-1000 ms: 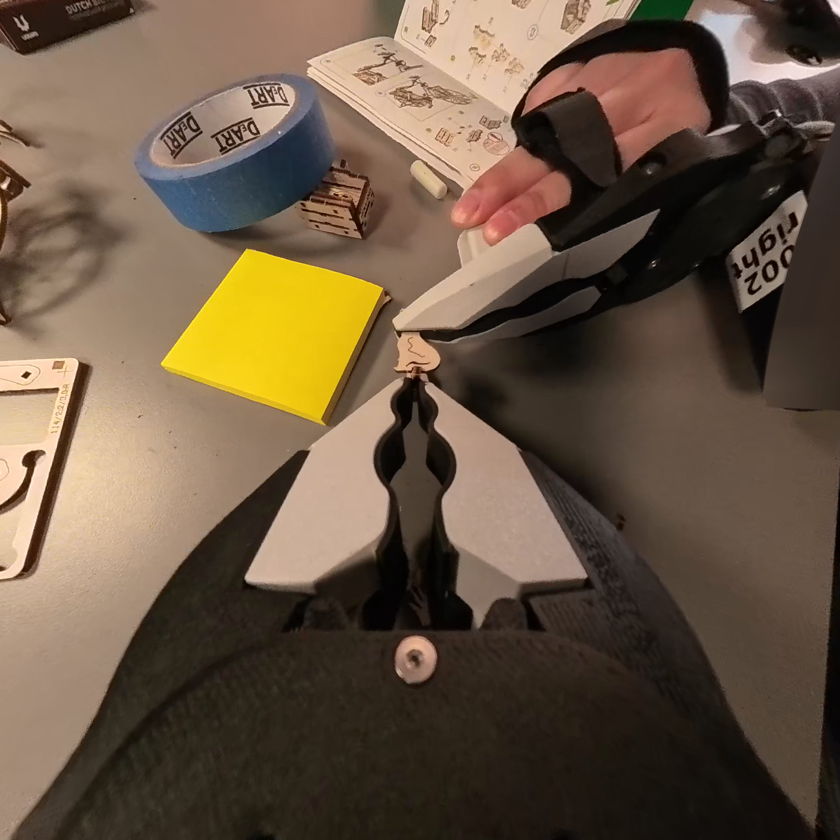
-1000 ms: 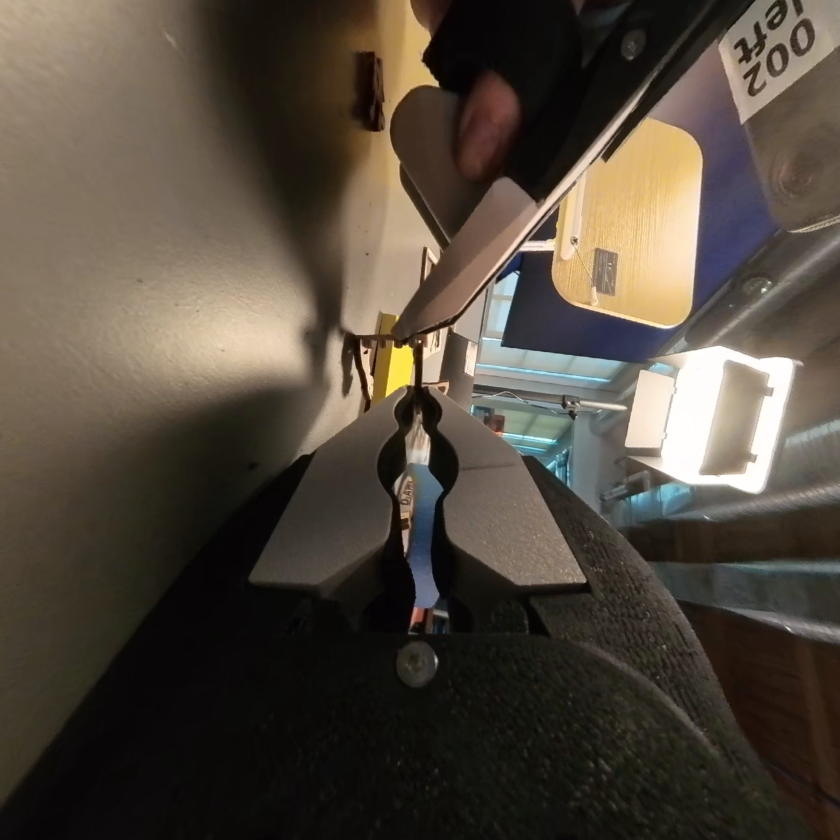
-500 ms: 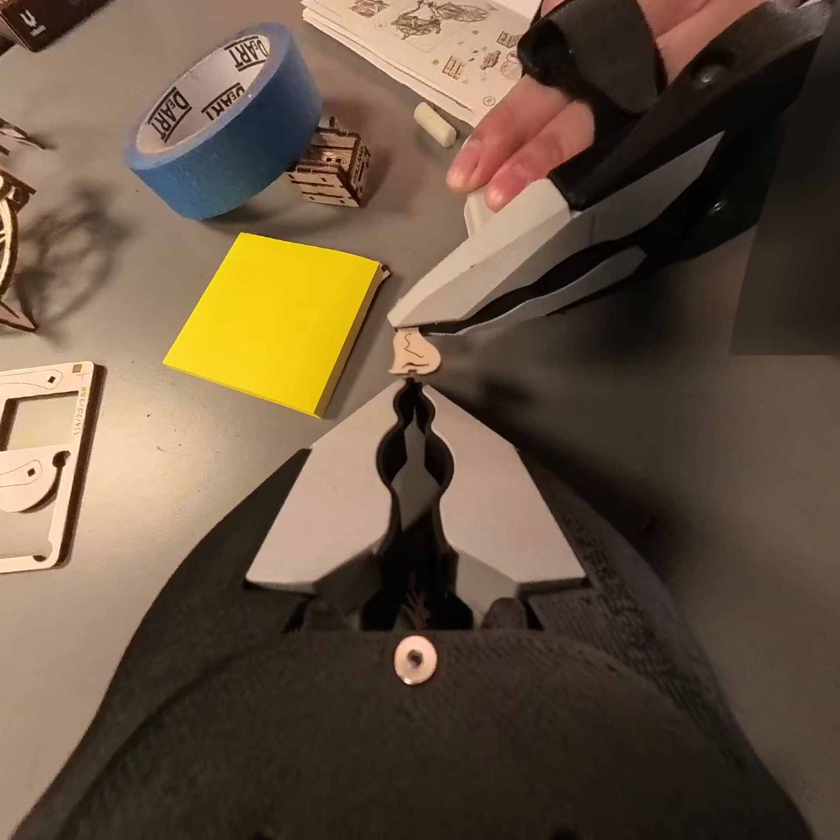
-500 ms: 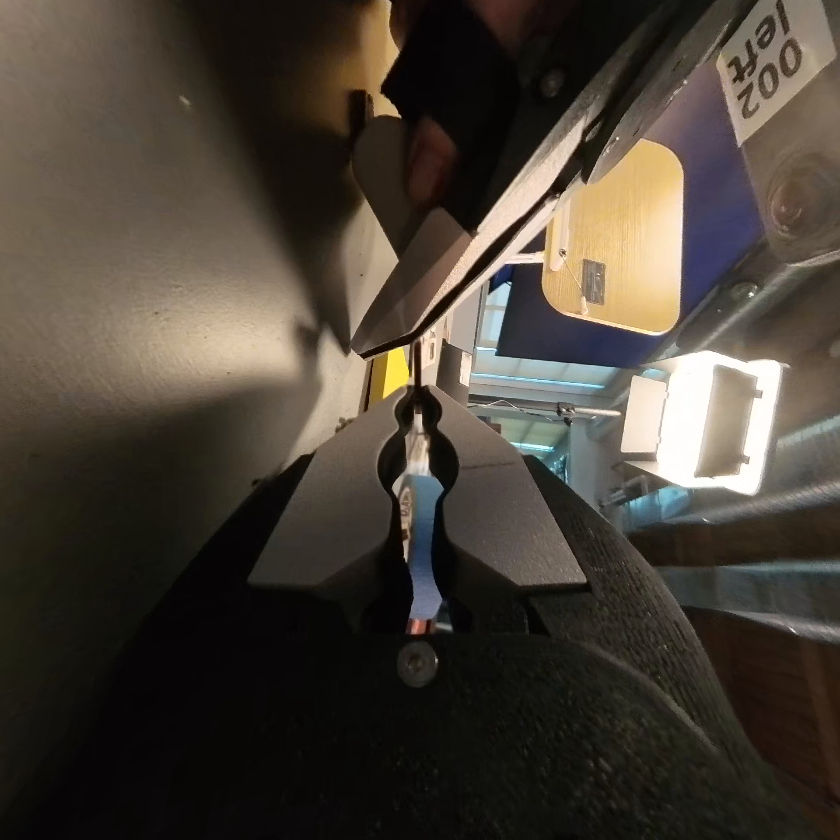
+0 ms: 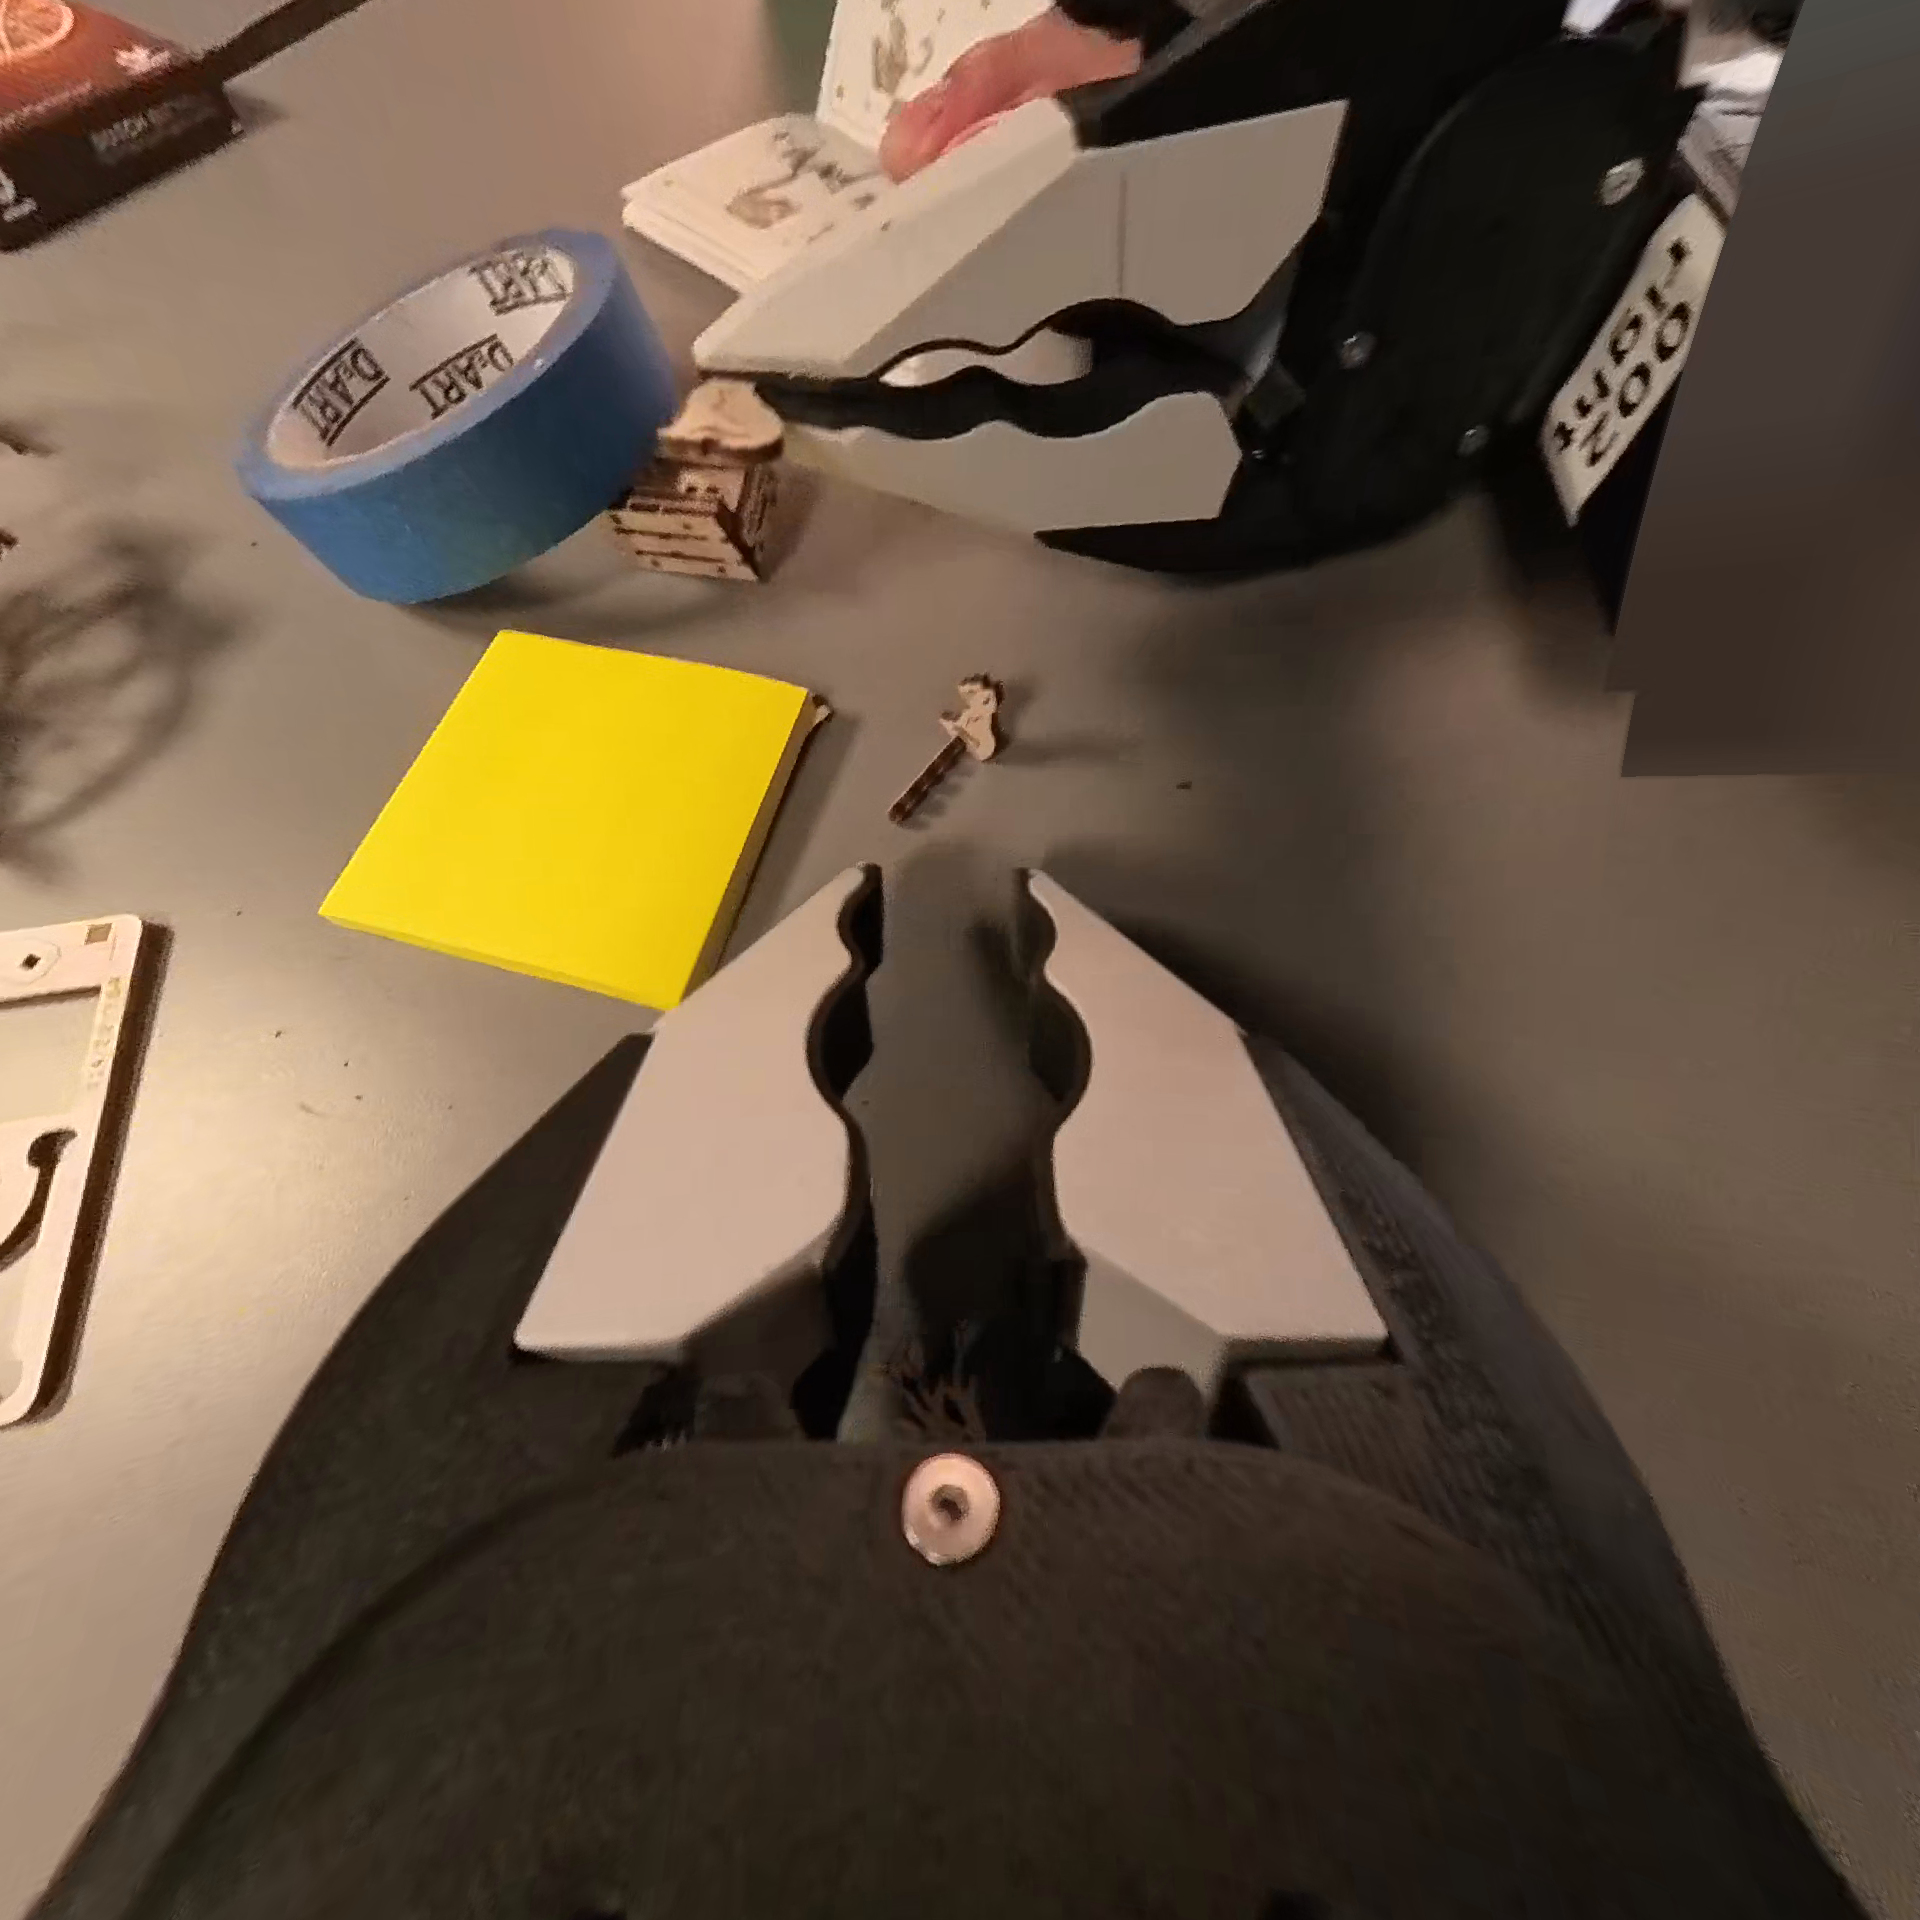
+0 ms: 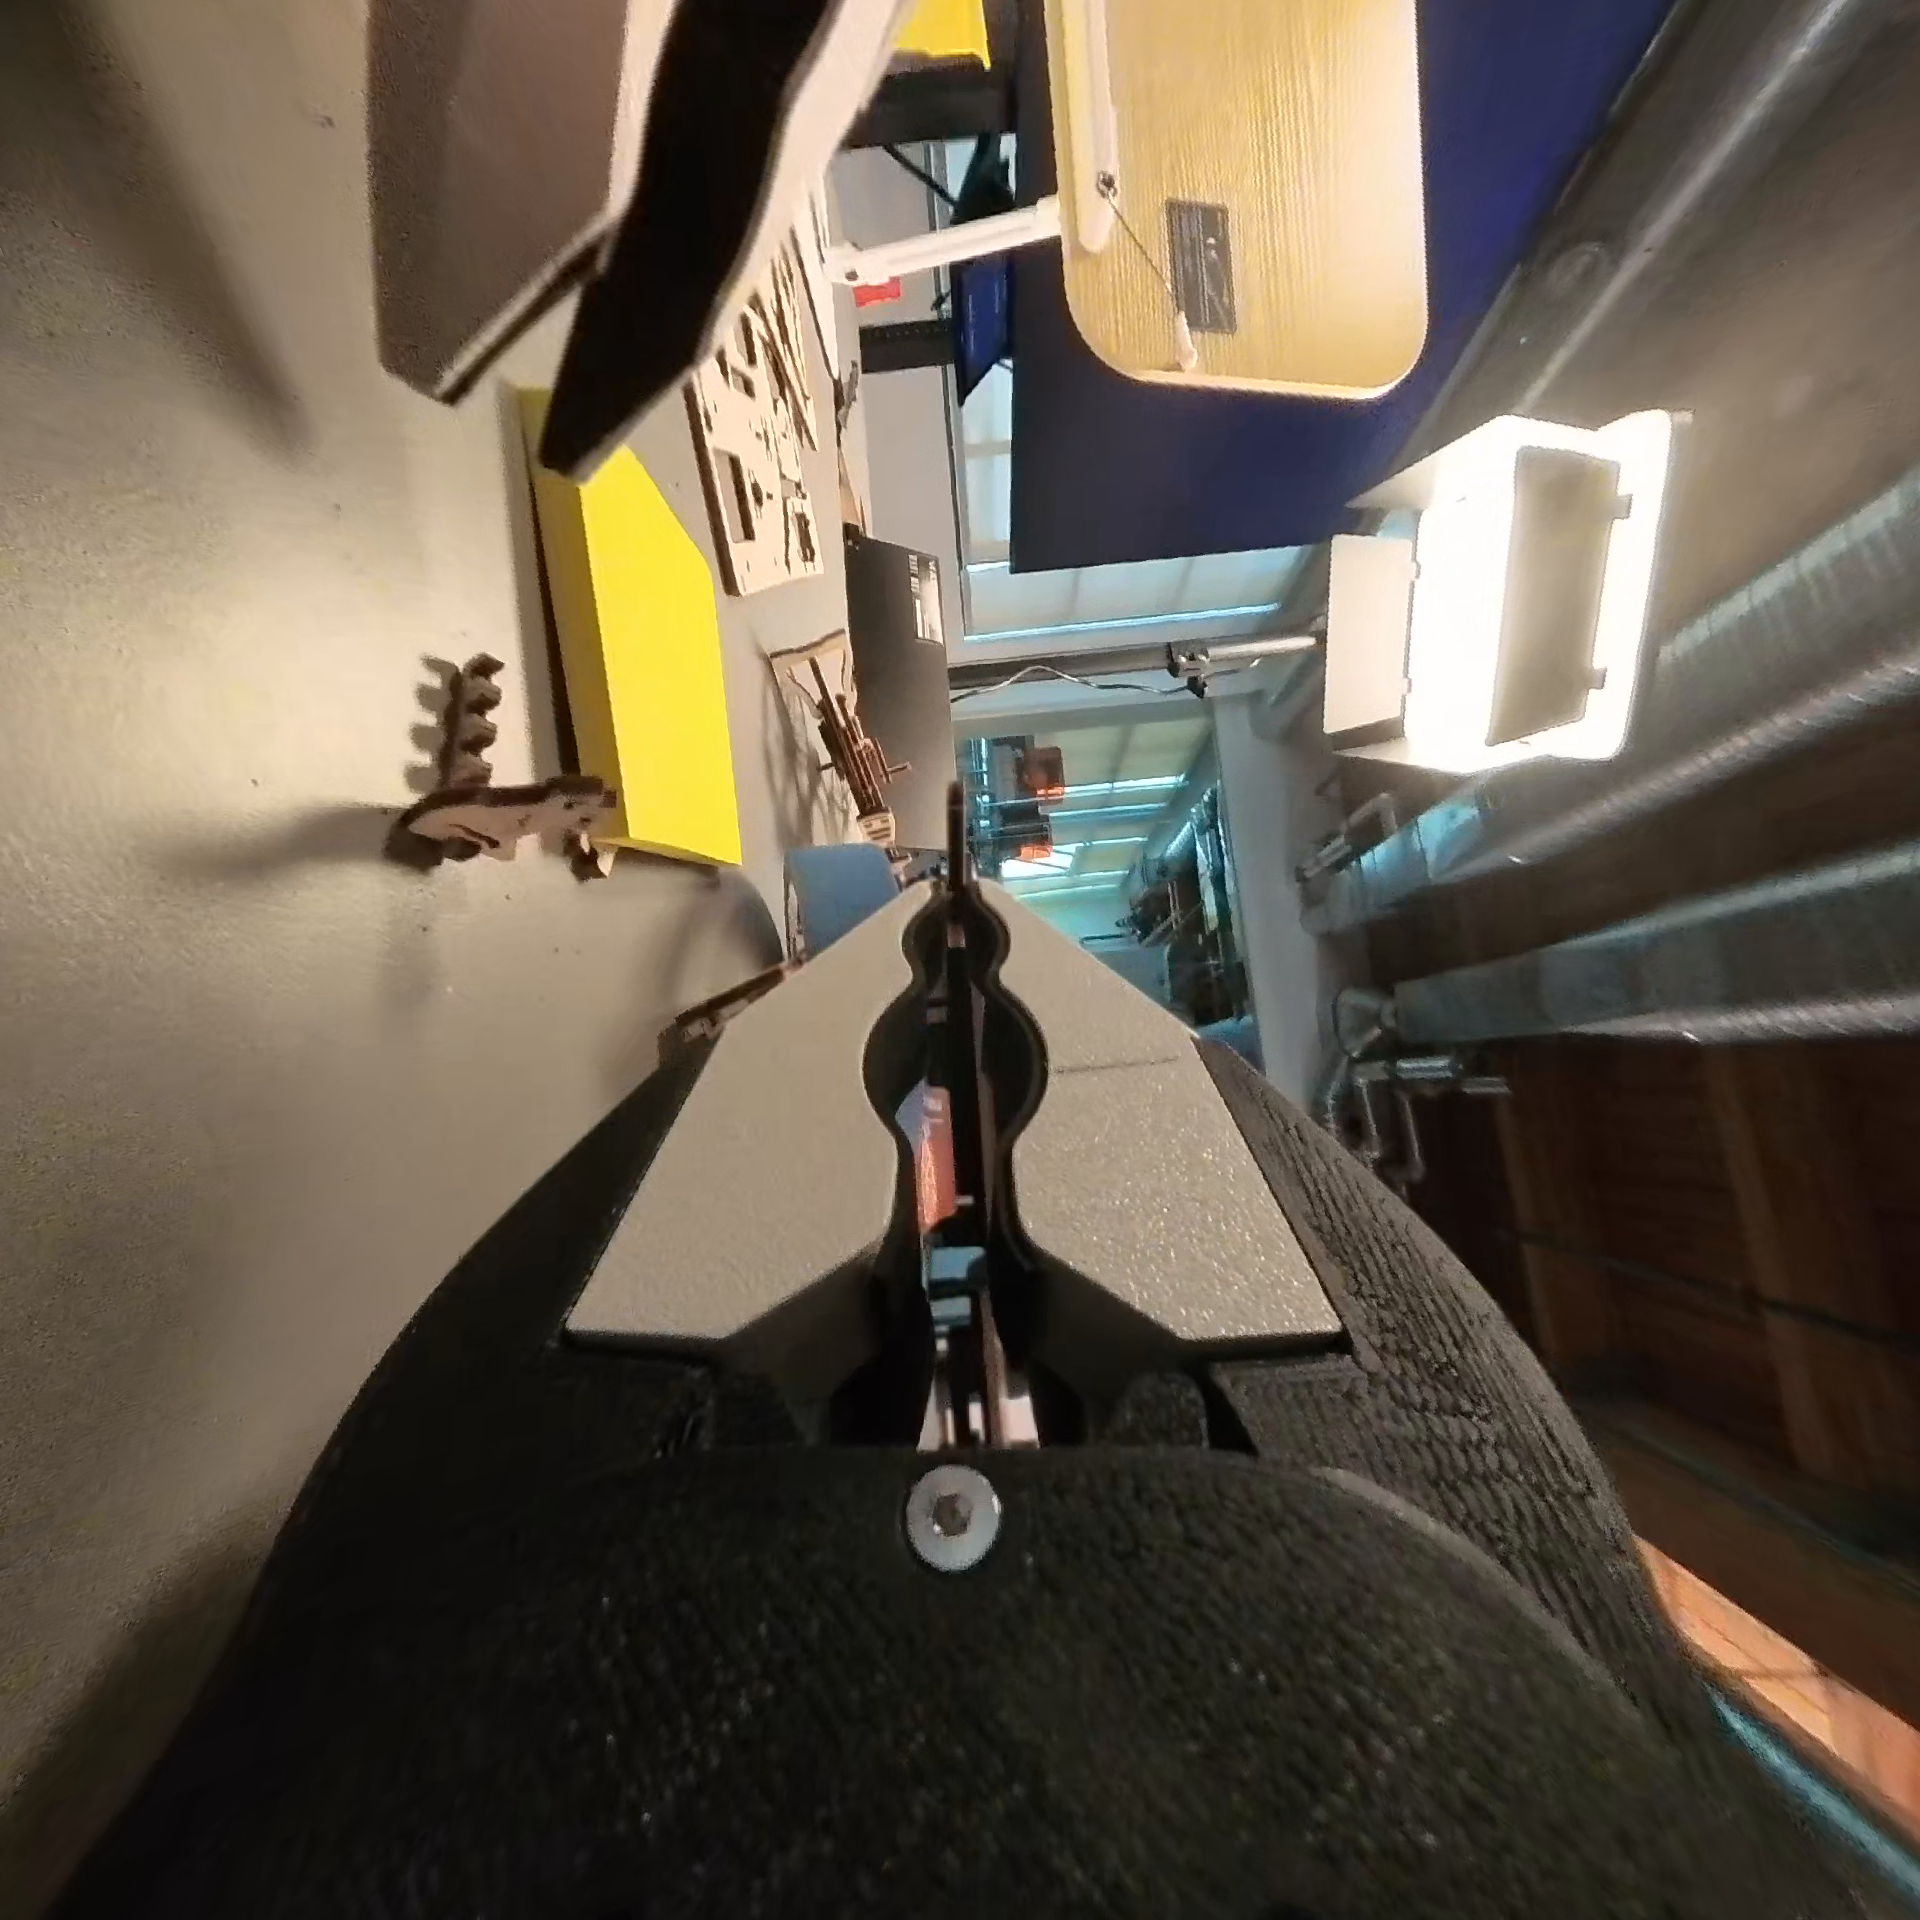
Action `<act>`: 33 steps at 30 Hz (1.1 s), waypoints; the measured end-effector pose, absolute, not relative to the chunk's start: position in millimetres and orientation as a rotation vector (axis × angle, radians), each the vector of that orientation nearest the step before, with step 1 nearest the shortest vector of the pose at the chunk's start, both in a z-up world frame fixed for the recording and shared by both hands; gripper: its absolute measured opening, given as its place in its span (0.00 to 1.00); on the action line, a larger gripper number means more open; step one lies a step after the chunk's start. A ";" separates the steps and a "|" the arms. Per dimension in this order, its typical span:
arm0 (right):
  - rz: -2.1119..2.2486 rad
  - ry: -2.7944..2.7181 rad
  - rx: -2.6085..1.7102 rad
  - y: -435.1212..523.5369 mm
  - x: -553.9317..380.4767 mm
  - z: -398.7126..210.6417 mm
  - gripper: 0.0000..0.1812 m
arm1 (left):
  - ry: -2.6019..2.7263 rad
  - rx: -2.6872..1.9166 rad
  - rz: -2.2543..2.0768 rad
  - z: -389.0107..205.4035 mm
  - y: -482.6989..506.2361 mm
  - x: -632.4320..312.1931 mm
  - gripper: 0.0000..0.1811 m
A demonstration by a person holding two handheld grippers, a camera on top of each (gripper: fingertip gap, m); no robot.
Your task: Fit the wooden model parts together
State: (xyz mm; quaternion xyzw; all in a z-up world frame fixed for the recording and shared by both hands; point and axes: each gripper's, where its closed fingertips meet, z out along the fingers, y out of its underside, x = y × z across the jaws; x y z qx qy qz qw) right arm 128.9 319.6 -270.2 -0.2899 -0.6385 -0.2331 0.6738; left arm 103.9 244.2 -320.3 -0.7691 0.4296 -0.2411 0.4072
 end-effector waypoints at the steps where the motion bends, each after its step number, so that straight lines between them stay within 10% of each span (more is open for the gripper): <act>1: -0.533 -1.436 -0.656 320.5 130.4 -270.5 0.00 | 1.098 -1.923 -0.611 -319.2 244.2 106.1 0.14; 33: -0.894 -1.227 -1.021 319.1 196.0 -273.9 0.00 | 1.004 -1.648 -0.797 -255.8 307.1 103.7 0.32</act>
